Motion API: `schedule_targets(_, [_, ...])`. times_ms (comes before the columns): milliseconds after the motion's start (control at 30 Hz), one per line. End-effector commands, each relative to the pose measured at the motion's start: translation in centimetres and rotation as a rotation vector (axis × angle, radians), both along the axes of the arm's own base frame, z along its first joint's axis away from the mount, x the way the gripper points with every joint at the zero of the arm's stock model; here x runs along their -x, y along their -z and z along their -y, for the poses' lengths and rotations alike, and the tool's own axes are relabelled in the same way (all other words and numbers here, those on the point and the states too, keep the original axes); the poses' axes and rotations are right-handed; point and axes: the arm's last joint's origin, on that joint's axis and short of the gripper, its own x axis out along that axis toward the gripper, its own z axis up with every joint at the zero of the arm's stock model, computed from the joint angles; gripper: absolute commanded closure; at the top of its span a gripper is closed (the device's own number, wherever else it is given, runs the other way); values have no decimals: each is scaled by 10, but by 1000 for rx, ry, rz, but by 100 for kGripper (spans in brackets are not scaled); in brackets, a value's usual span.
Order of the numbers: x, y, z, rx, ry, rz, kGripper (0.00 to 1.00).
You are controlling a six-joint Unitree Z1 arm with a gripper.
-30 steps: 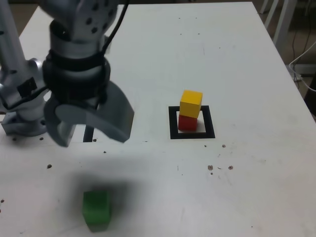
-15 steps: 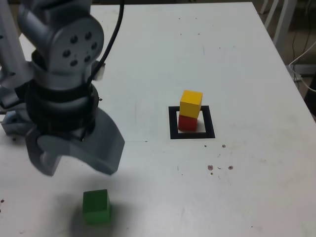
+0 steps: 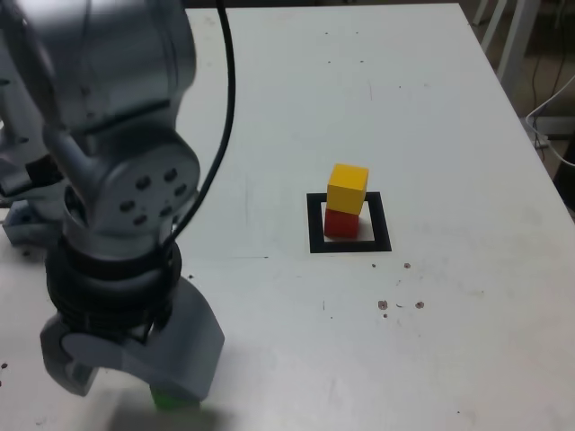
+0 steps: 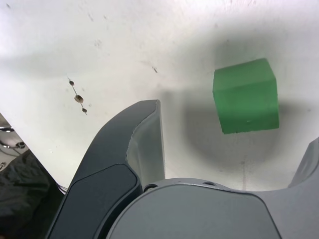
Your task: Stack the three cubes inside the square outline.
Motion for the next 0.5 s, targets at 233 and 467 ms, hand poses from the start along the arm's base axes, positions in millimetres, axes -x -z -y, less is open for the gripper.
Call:
schedule_targets(233, [-15,16,2,21,12,-23,2])
schedule_targets(467, [-24,29,-12,30,22,-36,5])
